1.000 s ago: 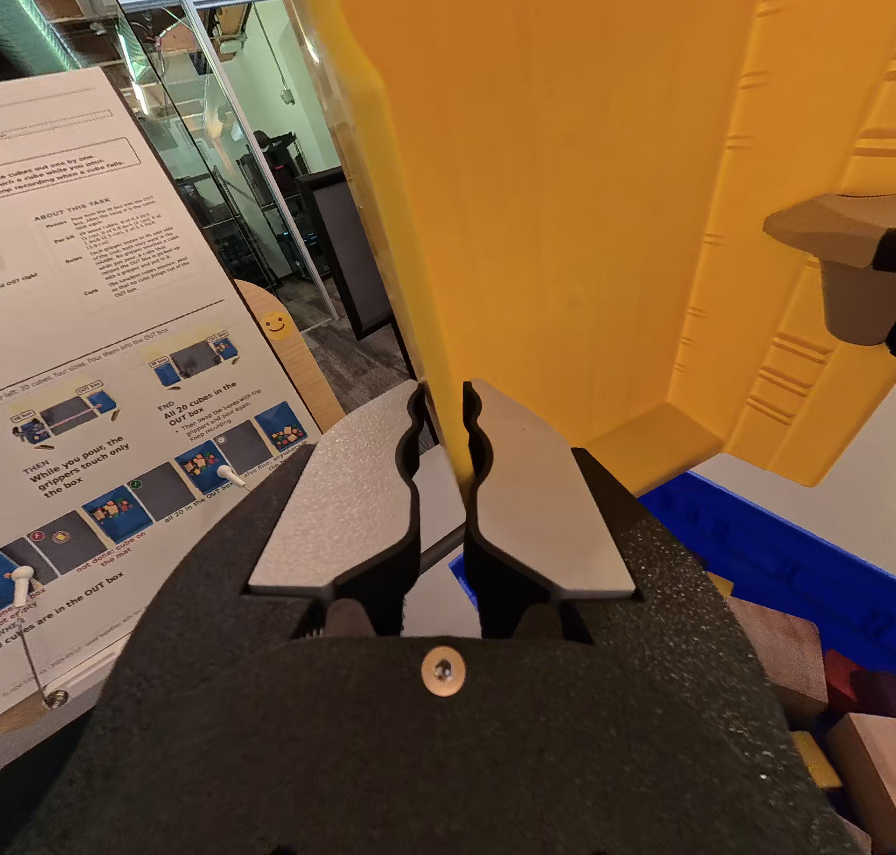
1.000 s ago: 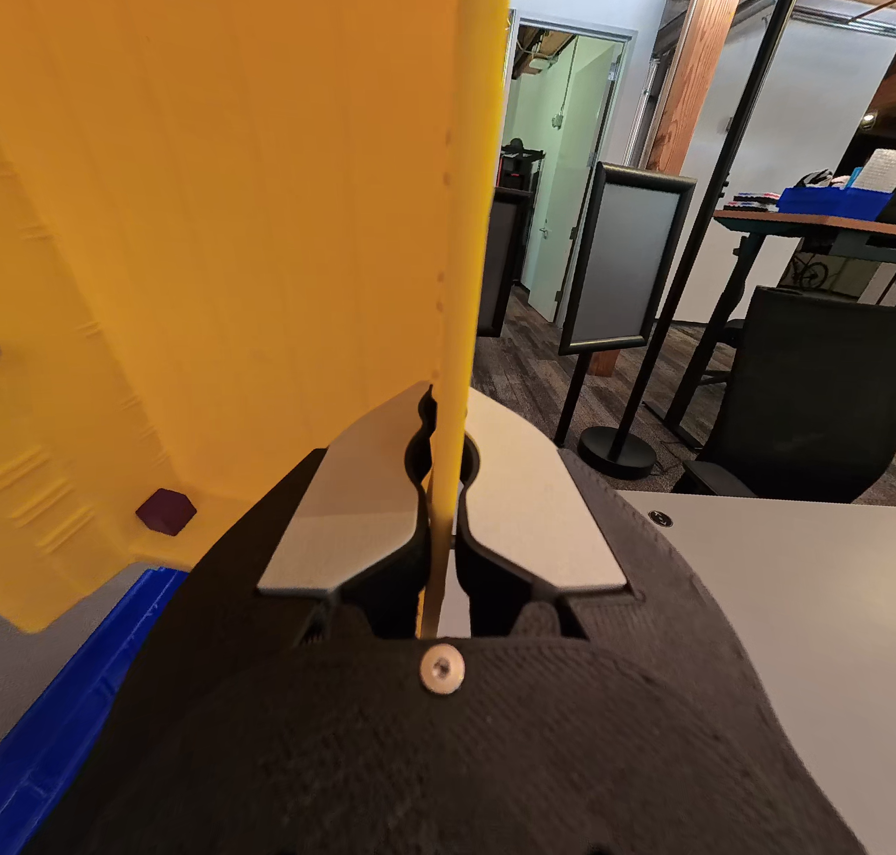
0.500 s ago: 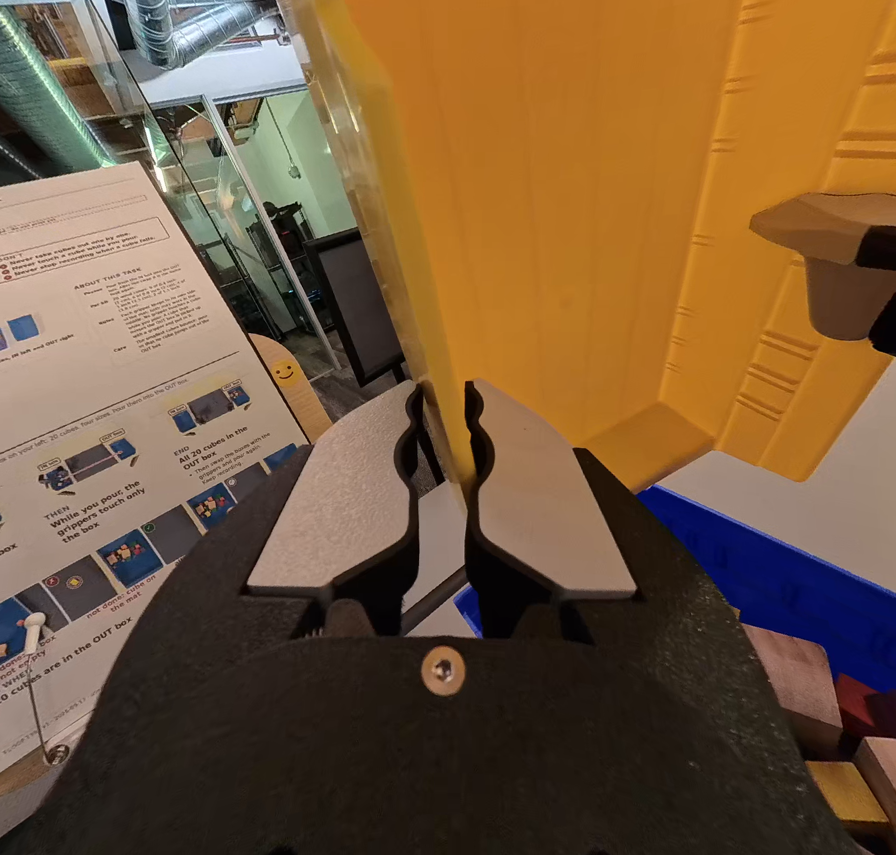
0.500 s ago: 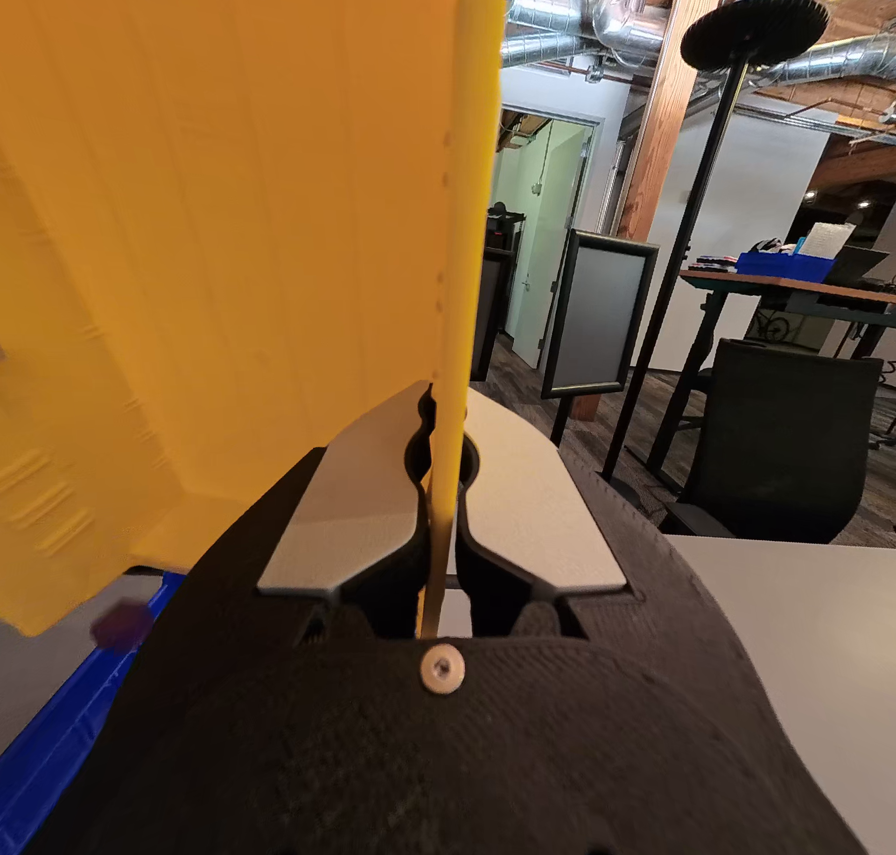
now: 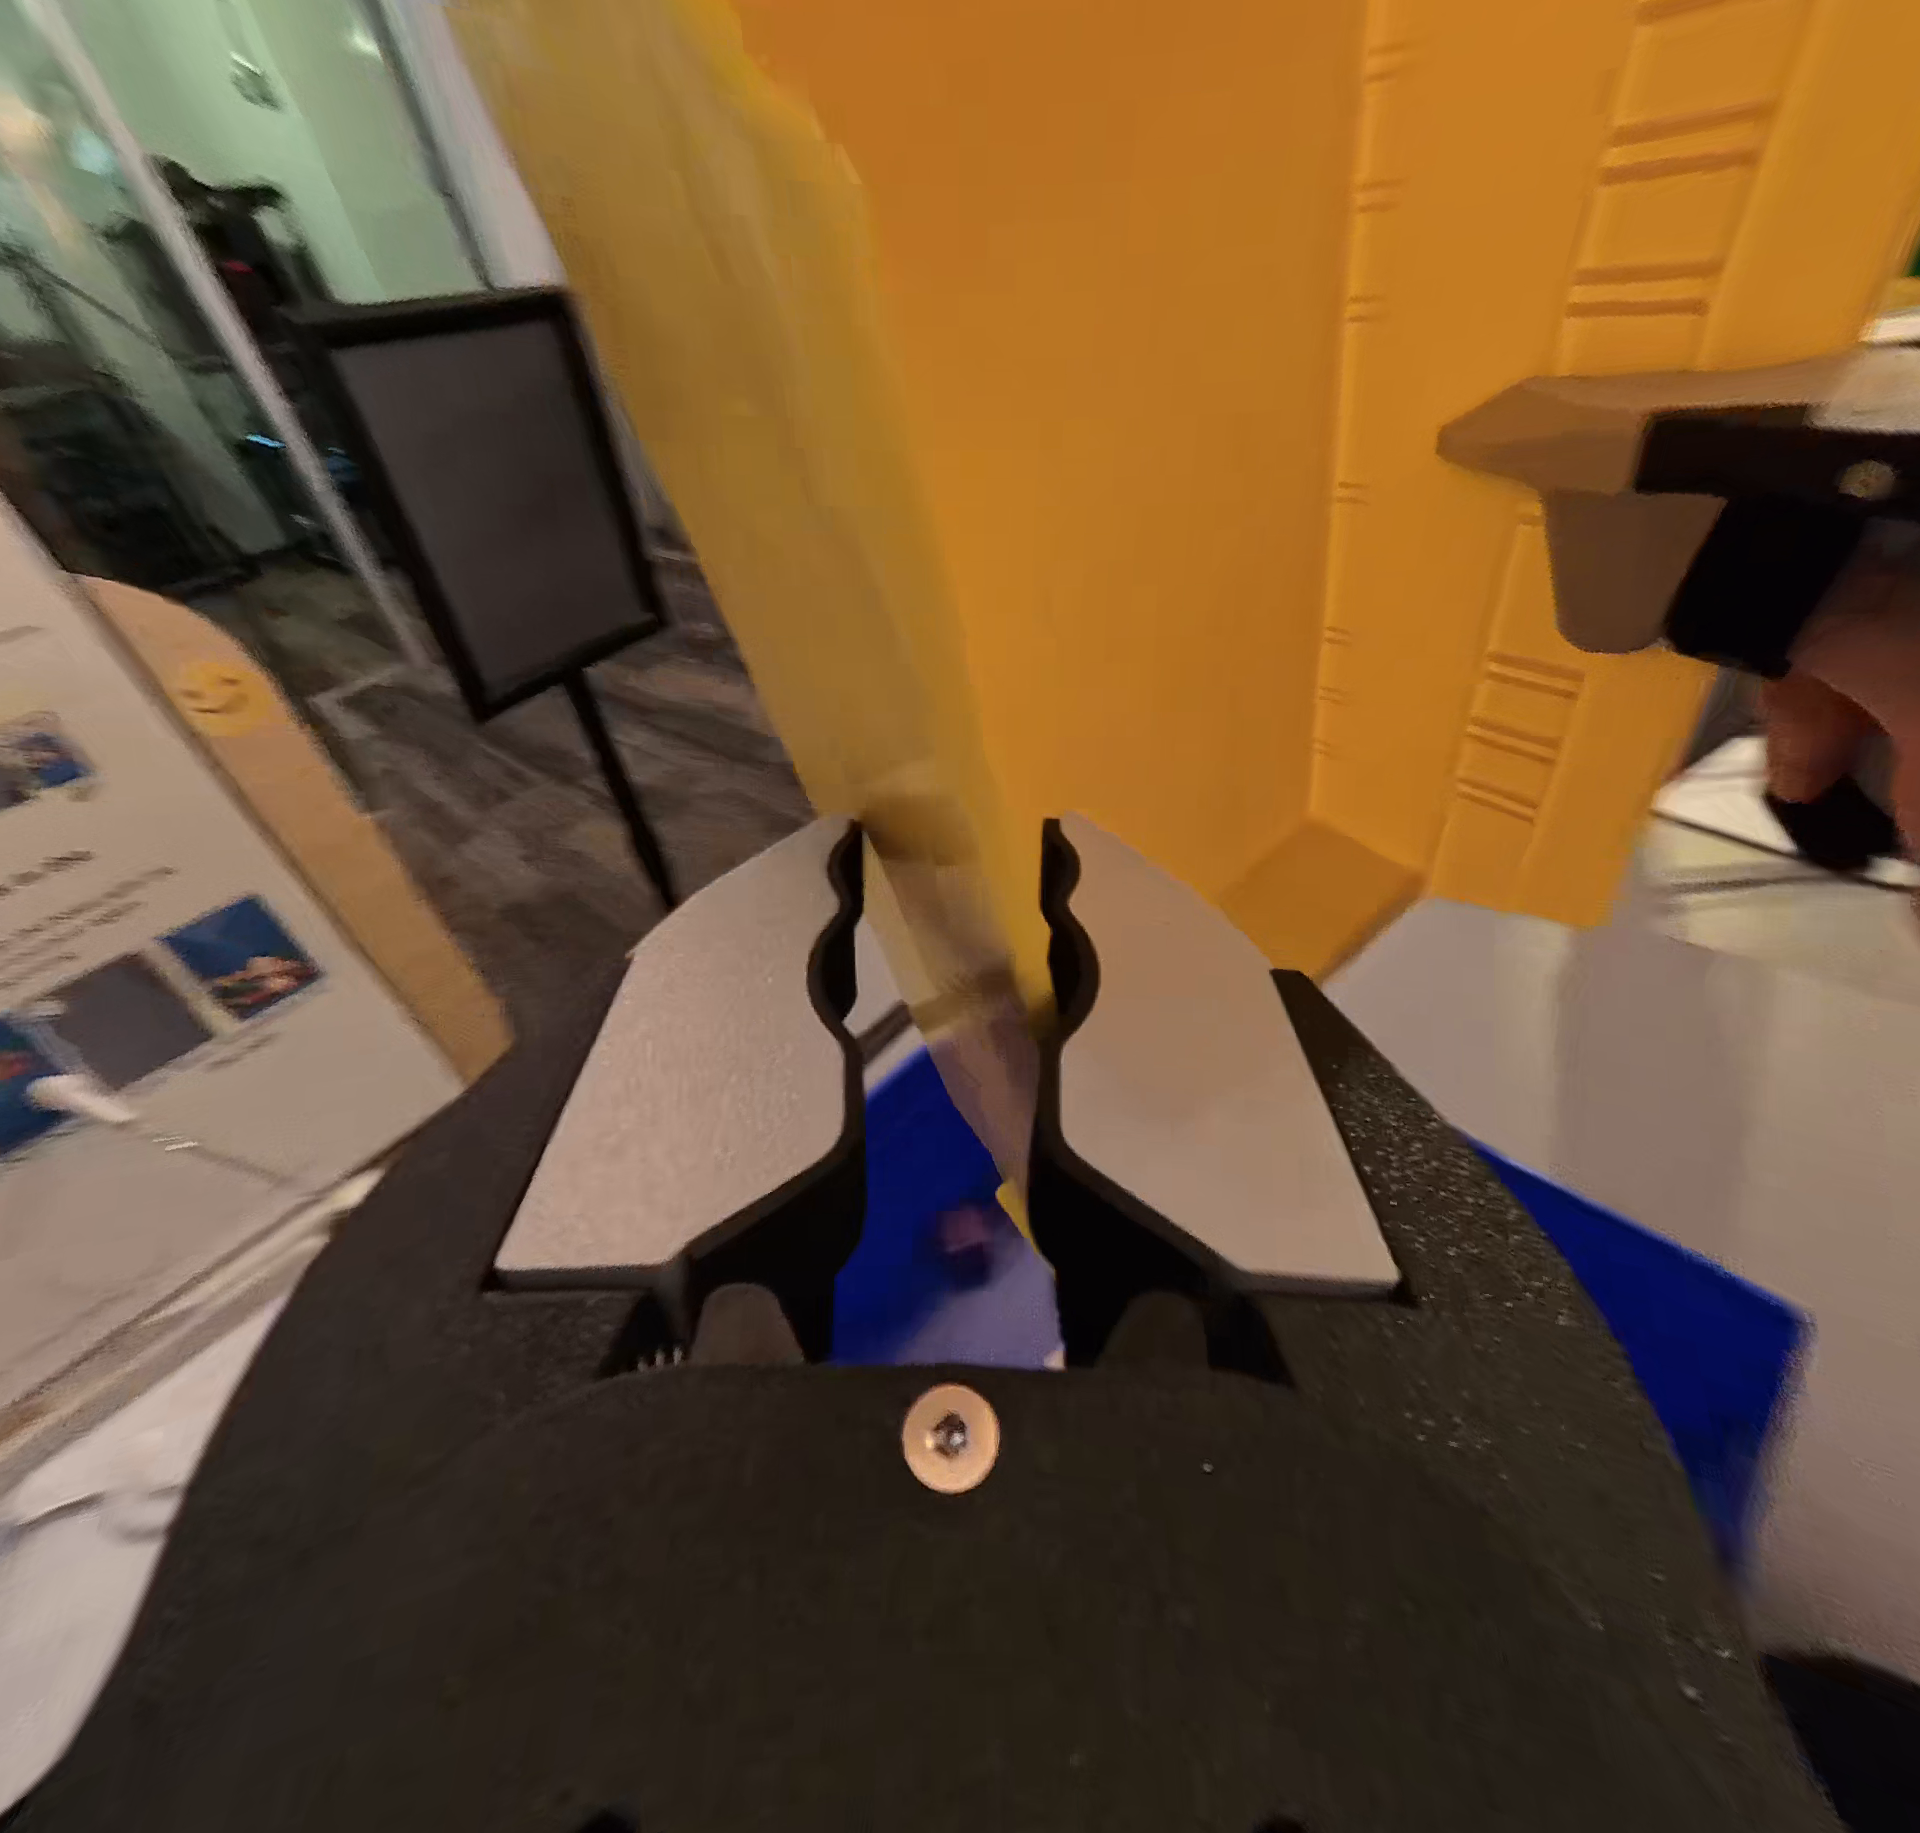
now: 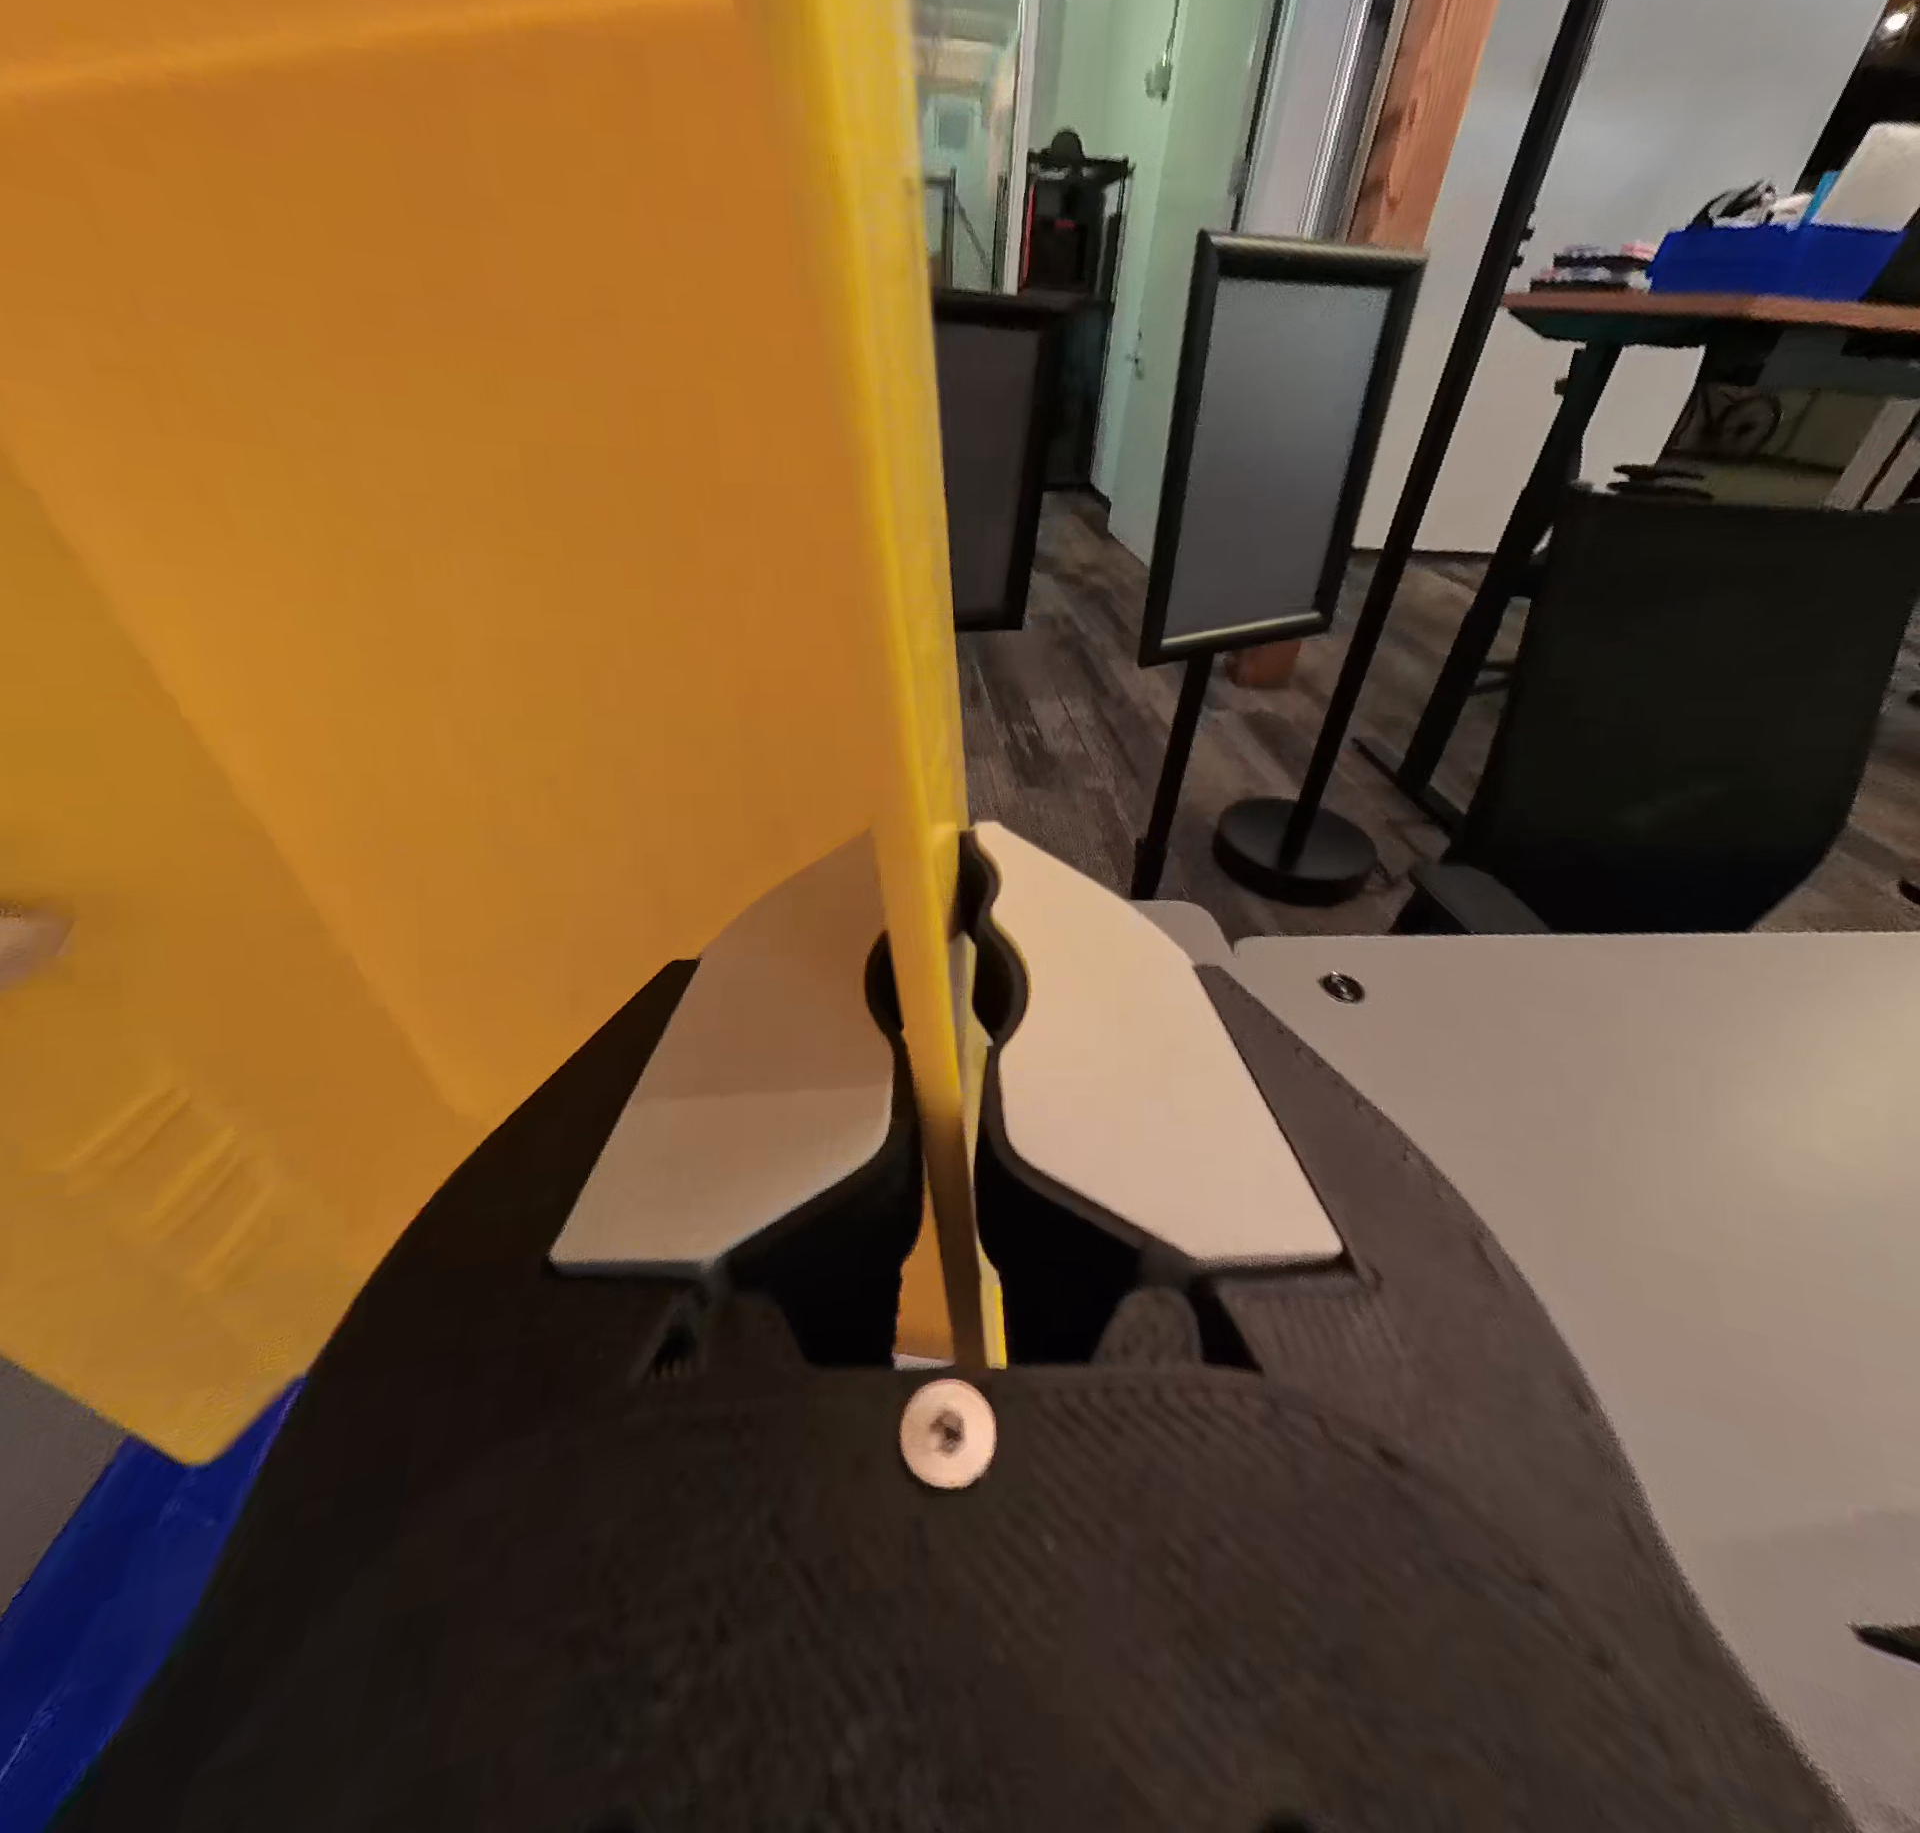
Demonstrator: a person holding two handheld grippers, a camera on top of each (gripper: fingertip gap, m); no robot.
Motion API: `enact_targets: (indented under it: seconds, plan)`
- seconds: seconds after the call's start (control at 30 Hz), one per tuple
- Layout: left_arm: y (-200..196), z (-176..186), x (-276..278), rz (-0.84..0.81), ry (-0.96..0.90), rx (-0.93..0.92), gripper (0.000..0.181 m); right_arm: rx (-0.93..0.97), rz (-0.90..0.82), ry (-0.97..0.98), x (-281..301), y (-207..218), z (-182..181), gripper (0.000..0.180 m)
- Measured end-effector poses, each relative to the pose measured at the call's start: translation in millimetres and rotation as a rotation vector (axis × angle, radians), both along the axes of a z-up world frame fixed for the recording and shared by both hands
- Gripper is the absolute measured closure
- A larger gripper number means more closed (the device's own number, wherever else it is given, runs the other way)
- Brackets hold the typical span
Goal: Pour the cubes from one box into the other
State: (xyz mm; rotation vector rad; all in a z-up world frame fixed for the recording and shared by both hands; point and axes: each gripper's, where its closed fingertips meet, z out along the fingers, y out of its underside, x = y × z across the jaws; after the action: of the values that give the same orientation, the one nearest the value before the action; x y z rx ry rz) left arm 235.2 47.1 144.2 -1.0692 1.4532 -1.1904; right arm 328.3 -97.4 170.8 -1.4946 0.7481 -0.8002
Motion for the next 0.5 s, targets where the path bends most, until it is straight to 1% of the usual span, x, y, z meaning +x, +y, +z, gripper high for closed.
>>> enact_targets:
  seconds: [0.1, 0.17, 0.23, 0.27, 0.3, 0.37, 0.4, 0.47, 0.5]
  plan:
    - [-27, 6, -10, -0.181, 0.026, -0.144, 0.127, -0.104, 0.024, 0.094, 15, -15, 15, 0.173]
    - [-26, 17, -23, -0.229, 0.019, -0.219, 0.119, -0.226, 0.0, 0.18, 28, -33, 28, 0.173]
    - [-15, 21, -35, -0.228, 0.029, -0.249, 0.119, -0.351, -0.049, 0.273, 41, -56, 37, 0.173]
    - [-6, 16, -39, -0.207, 0.065, -0.249, 0.119, -0.411, -0.074, 0.329, 47, -68, 38, 0.173]
    - [5, 6, -40, -0.171, 0.121, -0.251, 0.118, -0.466, -0.088, 0.383, 52, -79, 36, 0.174]
    - [28, -23, -39, -0.085, 0.269, -0.27, 0.105, -0.533, -0.094, 0.493, 60, -97, 26, 0.174]
    - [36, -38, -38, -0.07, 0.343, -0.266, 0.105, -0.559, -0.095, 0.538, 64, -105, 19, 0.174]
    - [45, -56, -36, -0.092, 0.41, -0.253, 0.127, -0.607, -0.099, 0.604, 72, -120, 2, 0.174]
    - [49, -63, -36, -0.098, 0.431, -0.26, 0.129, -0.63, -0.109, 0.626, 76, -127, -7, 0.174]
